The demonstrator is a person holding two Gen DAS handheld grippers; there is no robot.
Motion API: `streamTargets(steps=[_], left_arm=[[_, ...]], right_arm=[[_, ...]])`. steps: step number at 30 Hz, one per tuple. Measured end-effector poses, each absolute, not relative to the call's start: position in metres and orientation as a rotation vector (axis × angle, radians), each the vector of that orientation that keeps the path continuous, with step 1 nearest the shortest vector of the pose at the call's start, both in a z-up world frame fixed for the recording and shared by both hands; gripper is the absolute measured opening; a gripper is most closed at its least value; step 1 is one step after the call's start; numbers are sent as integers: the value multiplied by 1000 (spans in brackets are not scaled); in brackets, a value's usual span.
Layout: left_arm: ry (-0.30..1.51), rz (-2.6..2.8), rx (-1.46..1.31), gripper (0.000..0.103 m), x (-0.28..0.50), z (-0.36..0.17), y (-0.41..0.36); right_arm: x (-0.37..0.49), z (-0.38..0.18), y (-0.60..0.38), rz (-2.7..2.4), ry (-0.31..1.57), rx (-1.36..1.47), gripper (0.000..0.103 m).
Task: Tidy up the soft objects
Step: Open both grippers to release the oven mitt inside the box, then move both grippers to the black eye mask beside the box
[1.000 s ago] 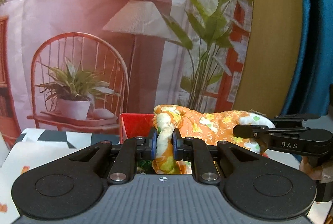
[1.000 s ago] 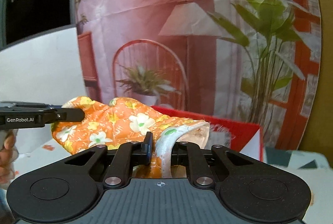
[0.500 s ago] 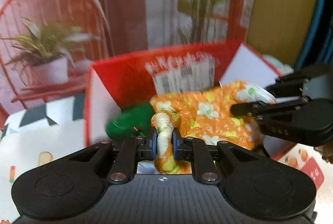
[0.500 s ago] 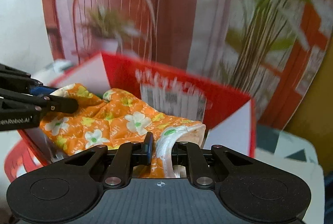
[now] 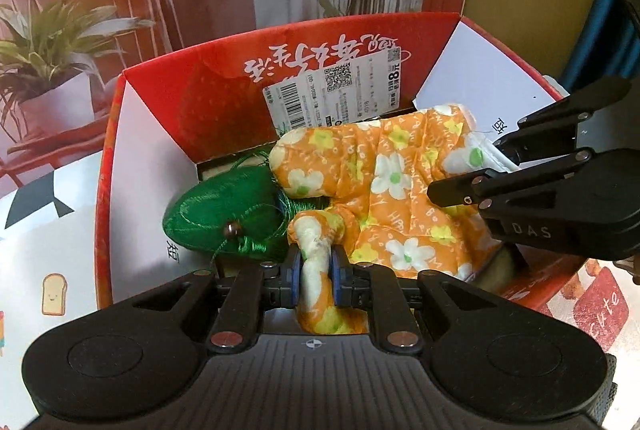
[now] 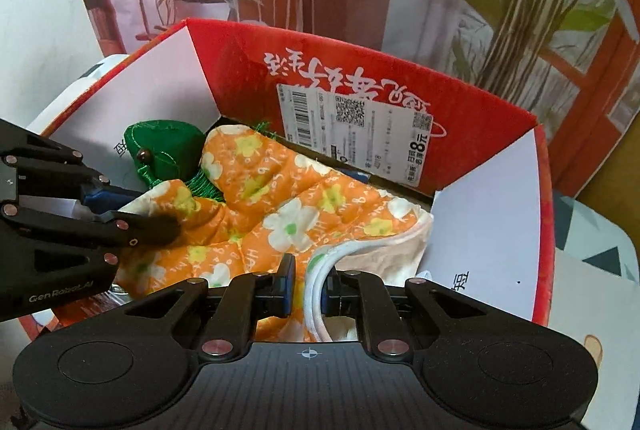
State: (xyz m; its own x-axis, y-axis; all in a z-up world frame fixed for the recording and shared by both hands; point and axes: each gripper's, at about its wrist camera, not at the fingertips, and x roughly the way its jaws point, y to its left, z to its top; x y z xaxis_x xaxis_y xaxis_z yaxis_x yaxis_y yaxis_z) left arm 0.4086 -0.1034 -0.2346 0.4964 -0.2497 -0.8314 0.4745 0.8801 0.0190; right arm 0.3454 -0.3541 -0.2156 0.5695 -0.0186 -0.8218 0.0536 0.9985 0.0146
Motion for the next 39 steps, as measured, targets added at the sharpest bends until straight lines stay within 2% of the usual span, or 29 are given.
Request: streamTargets(steps=[2,4,5,6,7,9,10,12,14,15,17,19,27,39], left_arm=[[943,-447,258,20,406,-232,-102],[929,-452,245,29,404,-227,-98],[916,-454,233,39,401,-223,-95],[899,-456,222,47,397,-218,-92],[876,-459,215,50,392,-213,-89],[827,-464,206,59,382,-201,-83],[800,-467,197,61,375,-194,-78],[759,-469,170,72,364,-183,-72],[719,-468,123,79,351,-174,-62],[709,-466,105,81,345,-171,-57],[691,-463,66,85,331,-166,-47],[681,-457,47,89,315,-165,-37],[704,-455,77,90,263,-193,-21],[832,-380,-22,90,250,-245,-5]], right_arm=[[345,-215,-354,-57,959,36,13],[343,-214,-353,-83,946,24,23],[340,-212,-351,-95,932,16,25],[337,-210,-349,-106,915,6,33],[335,-209,-348,-115,899,-3,39],[326,-204,-347,-134,844,-13,59],[320,-202,-346,-148,813,-11,66],[308,-197,-348,-156,764,14,73],[296,-191,-351,-160,710,39,82],[288,-187,-351,-163,676,49,87],[271,-180,-351,-165,608,69,91],[255,-173,-350,-176,547,91,101],[193,-170,-332,-156,406,145,103],[154,-232,-304,-163,531,178,103]])
